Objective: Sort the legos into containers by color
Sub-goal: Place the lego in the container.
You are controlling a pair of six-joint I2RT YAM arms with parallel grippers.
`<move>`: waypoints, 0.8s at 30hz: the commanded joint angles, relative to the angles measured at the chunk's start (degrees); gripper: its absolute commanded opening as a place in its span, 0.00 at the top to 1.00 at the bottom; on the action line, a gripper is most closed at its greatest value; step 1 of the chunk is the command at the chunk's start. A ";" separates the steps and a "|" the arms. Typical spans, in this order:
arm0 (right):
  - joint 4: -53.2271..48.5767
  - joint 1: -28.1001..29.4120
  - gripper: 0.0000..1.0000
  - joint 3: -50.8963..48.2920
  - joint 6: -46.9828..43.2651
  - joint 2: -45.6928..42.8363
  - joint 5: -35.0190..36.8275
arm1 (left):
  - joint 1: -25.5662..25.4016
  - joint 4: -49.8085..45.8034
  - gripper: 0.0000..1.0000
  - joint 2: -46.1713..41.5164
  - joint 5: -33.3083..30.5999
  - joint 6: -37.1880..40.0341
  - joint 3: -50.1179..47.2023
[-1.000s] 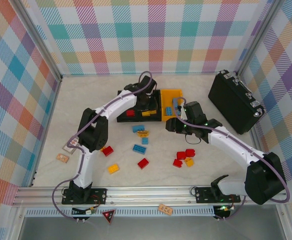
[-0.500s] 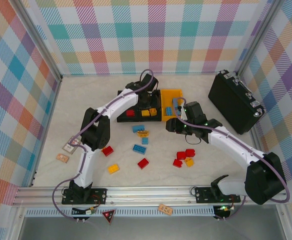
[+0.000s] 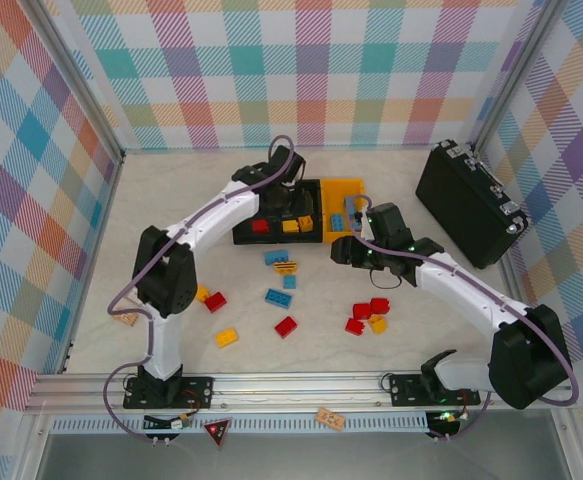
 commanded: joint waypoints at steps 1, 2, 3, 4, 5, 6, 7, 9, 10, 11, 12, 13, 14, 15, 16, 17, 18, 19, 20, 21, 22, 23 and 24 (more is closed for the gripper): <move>0.22 -0.49 0.46 -0.54 -1.15 -0.64 -2.55 | -0.41 1.09 0.52 -4.75 0.34 1.30 -4.34; 0.25 -0.50 0.46 -0.47 -1.62 -0.75 -3.09 | -0.42 1.02 0.52 -5.68 0.16 1.36 -5.44; 0.17 -0.49 0.46 -0.41 -2.07 -0.76 -3.66 | -0.28 0.90 0.52 -6.80 -0.28 1.34 -6.72; 0.20 -0.50 0.46 -0.43 -2.31 -0.76 -4.10 | -0.30 0.75 0.51 -7.89 -0.78 1.36 -8.01; 0.26 -0.50 0.46 -0.41 -2.42 -0.76 -4.54 | -0.28 0.69 0.51 -8.92 -1.29 1.36 -9.22; 0.54 -0.48 0.46 -0.56 -2.64 -0.89 -5.23 | -0.28 0.65 0.50 -10.24 -1.90 1.15 -10.73; 0.97 -0.42 0.46 -0.68 -2.91 -1.01 -6.15 | -0.24 0.73 0.50 -11.46 -2.50 0.99 -12.32; 2.10 -0.20 0.46 -1.20 -3.23 -1.36 -7.35 | -0.10 0.74 0.49 -13.78 -3.57 0.34 -15.36; 2.61 -0.15 0.46 -1.48 -3.29 -1.47 -7.71 | 0.10 0.74 0.49 -14.95 -4.11 -0.05 -17.01; 2.90 -0.01 0.45 -1.57 -3.42 -1.49 -8.17 | 0.19 0.82 0.49 -15.87 -4.42 -0.38 -18.41; 3.29 0.11 0.46 -1.55 -3.81 -1.45 -8.88 | 0.43 0.74 0.49 -17.05 -4.87 -0.80 -20.04; 3.70 0.53 0.45 -1.63 -4.20 -1.33 -9.42 | 0.63 0.50 0.48 -18.03 -5.29 -1.37 -21.49; 4.19 0.79 0.45 -1.70 -4.52 -1.27 -9.85 | 0.83 0.47 0.48 -18.91 -5.64 -1.73 -22.88; 4.78 1.14 0.45 -1.91 -4.73 -1.20 -10.47 | 1.05 0.26 0.48 -19.92 -6.06 -2.26 -24.36; 5.30 1.60 0.45 -2.02 -5.00 -1.08 -10.96 | 1.31 -0.18 0.47 -20.81 -6.67 -2.79 -25.77; 5.72 1.95 0.45 -2.02 -5.31 -1.00 -11.46 | 1.48 -0.50 0.47 -21.59 -7.14 -3.34 -27.05; 6.05 2.54 0.45 -1.93 -5.85 -0.78 -11.90 | 1.76 -0.66 0.46 -22.75 -7.52 -3.89 -28.51; 6.25 3.18 0.44 -1.73 -6.23 -0.52 -12.11 | 1.92 -0.80 0.46 -23.60 -7.83 -4.52 -29.79; 6.37 3.93 0.44 -1.49 -6.61 0.05 -12.43 | 2.13 -1.06 0.46 -24.66 -8.35 -5.26 -31.28; 6.68 4.56 0.44 -1.19 -7.00 0.64 -12.87 | 2.28 -1.36 0.45 -25.81 -9.17 -6.23 -32.79; 6.96 5.19 0.44 -0.87 -7.23 1.23 -13.16 | 2.44 -1.54 0.45 -26.69 -9.54 -6.99 -34.08; 7.38 5.91 0.43 -0.57 -7.45 1.89 -13.48 | 2.61 -1.70 0.44 -27.73 -10.01 -7.82 -35.61; 7.76 6.63 0.42 -0.30 -7.64 2.64 -13.71 | 2.80 -2.04 0.43 -28.72 -10.64 -8.65 -37.01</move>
